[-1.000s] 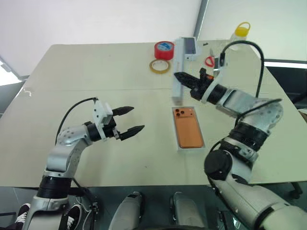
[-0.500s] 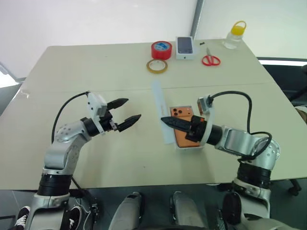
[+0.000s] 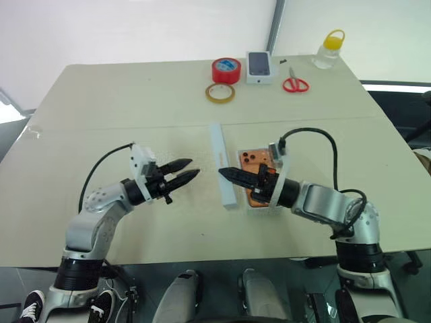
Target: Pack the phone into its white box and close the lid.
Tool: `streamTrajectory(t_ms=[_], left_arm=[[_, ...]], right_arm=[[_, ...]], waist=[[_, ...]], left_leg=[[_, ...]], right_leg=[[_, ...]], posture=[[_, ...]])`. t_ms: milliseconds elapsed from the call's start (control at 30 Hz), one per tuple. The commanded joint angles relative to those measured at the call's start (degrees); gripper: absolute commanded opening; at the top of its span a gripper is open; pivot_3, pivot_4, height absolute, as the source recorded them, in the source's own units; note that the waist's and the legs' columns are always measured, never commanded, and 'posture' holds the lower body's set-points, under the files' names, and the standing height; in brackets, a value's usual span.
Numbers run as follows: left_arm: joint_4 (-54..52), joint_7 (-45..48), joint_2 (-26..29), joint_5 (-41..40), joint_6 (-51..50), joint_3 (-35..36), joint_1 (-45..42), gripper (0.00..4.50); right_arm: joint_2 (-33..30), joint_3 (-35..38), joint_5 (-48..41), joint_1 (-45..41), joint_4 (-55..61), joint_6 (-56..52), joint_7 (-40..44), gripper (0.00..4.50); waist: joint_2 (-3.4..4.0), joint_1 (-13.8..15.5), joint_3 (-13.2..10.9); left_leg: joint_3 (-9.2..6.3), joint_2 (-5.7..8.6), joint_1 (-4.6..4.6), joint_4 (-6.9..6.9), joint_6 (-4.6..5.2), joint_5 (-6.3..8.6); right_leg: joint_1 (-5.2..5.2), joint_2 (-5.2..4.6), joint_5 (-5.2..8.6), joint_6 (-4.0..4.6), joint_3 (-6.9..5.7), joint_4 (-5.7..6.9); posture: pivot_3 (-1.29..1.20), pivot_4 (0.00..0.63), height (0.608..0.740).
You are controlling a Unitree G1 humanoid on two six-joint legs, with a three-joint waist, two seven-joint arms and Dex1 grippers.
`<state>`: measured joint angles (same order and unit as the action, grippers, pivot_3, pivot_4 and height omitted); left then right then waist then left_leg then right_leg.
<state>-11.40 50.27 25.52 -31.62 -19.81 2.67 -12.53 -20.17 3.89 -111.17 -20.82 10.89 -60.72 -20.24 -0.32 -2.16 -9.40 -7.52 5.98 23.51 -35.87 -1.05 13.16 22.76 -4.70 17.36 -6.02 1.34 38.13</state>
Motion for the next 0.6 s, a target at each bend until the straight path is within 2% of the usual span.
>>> streamTrajectory(t_ms=[33,200,400,500,600], left_arm=[[-0.3,-2.1,-1.8,1.4,1.2,-1.3,-0.7,0.06],[2.1,-4.5,-4.9,5.3,3.1,-4.5,-1.3,0.06],[6.9,-4.2,-7.9,7.6,5.3,-6.9,-4.0,0.06],[9.2,-3.9,-9.1,9.0,6.8,-7.9,-4.6,0.00],[11.3,-3.9,-10.5,9.5,7.7,-8.5,-5.9,0.00]], right_arm=[[-0.2,-1.3,-1.8,0.3,0.7,0.6,-0.7,0.00],[-2.1,-0.8,-1.8,0.0,-1.1,0.4,-1.0,0.00],[-1.1,1.0,-1.8,-0.9,-3.2,1.1,-1.5,0.00],[-0.7,1.8,-1.8,-0.8,-4.1,1.5,-3.1,0.94],[-2.2,3.1,-1.8,-1.3,-5.0,1.4,-3.2,2.43]], waist=[[0.00,0.1,0.0],[0.00,0.5,0.0],[-0.01,1.2,0.0],[-0.01,1.2,0.0],[-0.02,1.3,0.0]], left_leg=[[0.00,0.00,0.00,0.00,0.00,0.00],[0.00,0.02,0.00,0.00,0.02,0.01],[0.01,0.01,0.00,0.00,0.03,0.02],[0.02,0.02,0.01,0.00,0.04,0.02],[0.02,0.02,0.01,-0.01,0.04,0.02]], right_leg=[[0.00,0.00,0.00,0.00,0.00,0.00],[-0.01,-0.01,0.00,0.00,0.00,-0.02],[-0.01,0.01,0.00,0.00,0.00,-0.02],[-0.01,0.00,0.00,0.00,0.00,-0.04],[-0.02,0.00,0.00,0.00,0.00,-0.03]], posture=[[0.00,0.150,0.740],[0.00,0.150,0.740],[0.00,0.150,0.740],[0.00,0.150,0.740],[0.00,0.150,0.740]])
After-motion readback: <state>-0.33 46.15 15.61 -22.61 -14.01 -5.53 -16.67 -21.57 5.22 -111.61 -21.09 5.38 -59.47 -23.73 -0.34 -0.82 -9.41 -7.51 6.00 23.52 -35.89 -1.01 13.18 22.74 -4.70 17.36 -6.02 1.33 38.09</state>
